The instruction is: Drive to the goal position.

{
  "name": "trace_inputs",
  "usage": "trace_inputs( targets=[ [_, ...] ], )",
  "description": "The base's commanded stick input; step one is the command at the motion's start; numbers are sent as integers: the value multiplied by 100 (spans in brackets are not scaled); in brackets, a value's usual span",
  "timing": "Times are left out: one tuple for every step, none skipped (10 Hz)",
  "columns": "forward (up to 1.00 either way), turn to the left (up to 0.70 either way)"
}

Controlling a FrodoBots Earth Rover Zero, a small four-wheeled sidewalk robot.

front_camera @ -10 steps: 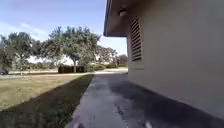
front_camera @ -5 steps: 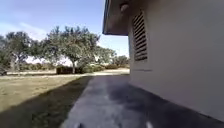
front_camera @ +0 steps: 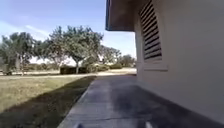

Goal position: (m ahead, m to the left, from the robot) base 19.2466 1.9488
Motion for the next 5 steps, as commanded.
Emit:
trace_inputs(
  targets=[
    [100, 0],
    [100, 0],
    [100, 0],
    [100, 0],
    [100, 0]
  ],
)
